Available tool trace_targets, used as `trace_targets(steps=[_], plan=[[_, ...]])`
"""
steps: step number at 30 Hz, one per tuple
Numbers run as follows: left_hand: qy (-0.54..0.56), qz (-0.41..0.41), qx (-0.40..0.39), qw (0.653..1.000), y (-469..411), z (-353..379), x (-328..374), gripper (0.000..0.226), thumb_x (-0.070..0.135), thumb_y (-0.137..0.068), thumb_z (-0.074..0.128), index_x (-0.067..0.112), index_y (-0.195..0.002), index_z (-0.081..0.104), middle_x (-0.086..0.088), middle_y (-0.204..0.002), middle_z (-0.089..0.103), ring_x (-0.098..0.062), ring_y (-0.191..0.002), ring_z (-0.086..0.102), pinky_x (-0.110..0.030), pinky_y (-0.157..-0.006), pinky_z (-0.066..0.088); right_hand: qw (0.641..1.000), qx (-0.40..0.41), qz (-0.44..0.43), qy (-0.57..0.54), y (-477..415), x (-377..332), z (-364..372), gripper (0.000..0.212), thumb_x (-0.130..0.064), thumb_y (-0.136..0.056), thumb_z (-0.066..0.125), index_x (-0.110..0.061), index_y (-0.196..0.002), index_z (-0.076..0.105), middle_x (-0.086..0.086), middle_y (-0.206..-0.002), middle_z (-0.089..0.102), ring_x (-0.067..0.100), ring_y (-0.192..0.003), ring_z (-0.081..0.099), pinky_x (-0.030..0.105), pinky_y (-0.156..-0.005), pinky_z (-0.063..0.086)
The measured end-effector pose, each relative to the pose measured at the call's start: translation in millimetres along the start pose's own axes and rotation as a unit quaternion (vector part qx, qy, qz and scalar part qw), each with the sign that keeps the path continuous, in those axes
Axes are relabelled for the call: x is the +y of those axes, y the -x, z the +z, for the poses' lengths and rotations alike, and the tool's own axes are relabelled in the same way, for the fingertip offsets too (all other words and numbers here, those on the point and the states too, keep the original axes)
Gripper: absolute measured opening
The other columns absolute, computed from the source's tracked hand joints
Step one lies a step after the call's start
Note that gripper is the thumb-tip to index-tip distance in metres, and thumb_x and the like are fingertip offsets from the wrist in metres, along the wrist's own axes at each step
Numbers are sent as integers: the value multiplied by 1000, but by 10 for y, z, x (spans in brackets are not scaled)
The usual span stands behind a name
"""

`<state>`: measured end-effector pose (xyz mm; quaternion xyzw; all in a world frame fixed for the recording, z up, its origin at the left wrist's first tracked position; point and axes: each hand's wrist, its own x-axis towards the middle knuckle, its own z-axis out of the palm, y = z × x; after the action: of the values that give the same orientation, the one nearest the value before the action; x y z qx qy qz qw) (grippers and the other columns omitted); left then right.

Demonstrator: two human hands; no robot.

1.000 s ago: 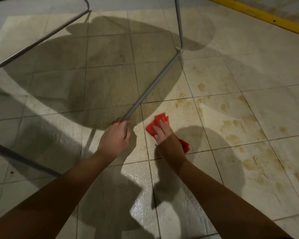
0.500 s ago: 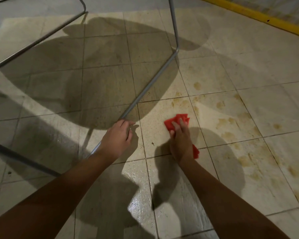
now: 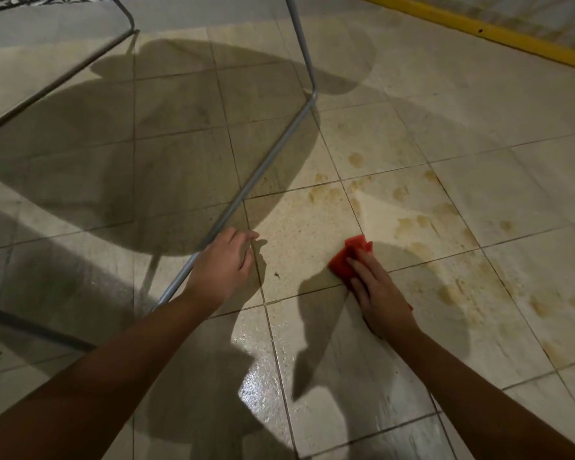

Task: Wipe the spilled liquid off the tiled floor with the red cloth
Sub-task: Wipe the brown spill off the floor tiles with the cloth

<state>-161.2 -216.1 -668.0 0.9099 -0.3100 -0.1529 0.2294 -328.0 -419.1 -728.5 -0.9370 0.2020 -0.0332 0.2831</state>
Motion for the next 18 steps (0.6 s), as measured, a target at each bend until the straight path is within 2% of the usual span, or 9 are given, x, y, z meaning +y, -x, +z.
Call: trace_targets(steps=[2,4,7,9,11,13,16,18], plan=[[1,5,-6,1000,5,9,10,33,18,-94,41,15,-126,47,-5,-119,51,-16,-95,51,-30,-83,41,997,19,76,-7,-180,-71,61,40,-14,-96,36,-15,-136,35,3,-152,18,21,-138,19,42,-113,20],[13,6,-13,1000,-2,28,40,33,16,-94,41,14,-127,47,-6,-120,51,-19,-100,52,-32,-86,42,994,23,109,-20,-325,-216,152,43,-8,-94,39,-14,-136,34,6,-152,16,25,-139,17,47,-113,21],[34,4,-1,999,-20,69,106,33,15,-93,43,15,-125,49,-6,-120,51,-21,-105,52,-35,-90,43,995,-10,72,-66,-366,-429,250,51,-3,-90,45,-14,-138,33,7,-153,14,26,-139,15,47,-114,20],[42,15,5,999,-25,110,205,31,14,-92,44,15,-122,51,-5,-120,52,-21,-108,51,-37,-92,43,997,-30,30,-69,-261,-458,252,47,-4,-91,45,-15,-136,37,7,-152,18,27,-138,20,47,-114,20],[40,32,-6,999,-25,158,322,31,13,-91,43,15,-122,51,-3,-121,52,-20,-110,51,-38,-94,42,998,-24,-10,-56,-64,-358,229,40,-8,-92,46,-15,-131,44,7,-150,24,26,-135,29,46,-110,29],[26,55,-15,998,-39,192,427,32,13,-91,43,14,-122,50,-2,-122,52,-18,-111,50,-35,-95,40,998,-21,-55,-12,155,-187,176,35,-14,-93,46,-15,-128,48,6,-148,30,18,-134,28,40,-107,35],[13,85,-18,996,-67,211,549,32,13,-92,42,13,-123,50,-4,-120,53,-19,-111,50,-37,-96,39,998,-49,-35,-7,402,80,-41,45,-38,-94,27,-23,-135,37,-3,-151,20,6,-133,17,29,-111,24],[9,94,-23,995,-78,206,611,32,14,-92,42,14,-123,50,-5,-120,52,-20,-112,49,-38,-95,40,999,-44,4,-10,466,244,-186,42,-33,-96,32,-21,-136,36,-2,-152,17,7,-132,18,30,-111,24]])
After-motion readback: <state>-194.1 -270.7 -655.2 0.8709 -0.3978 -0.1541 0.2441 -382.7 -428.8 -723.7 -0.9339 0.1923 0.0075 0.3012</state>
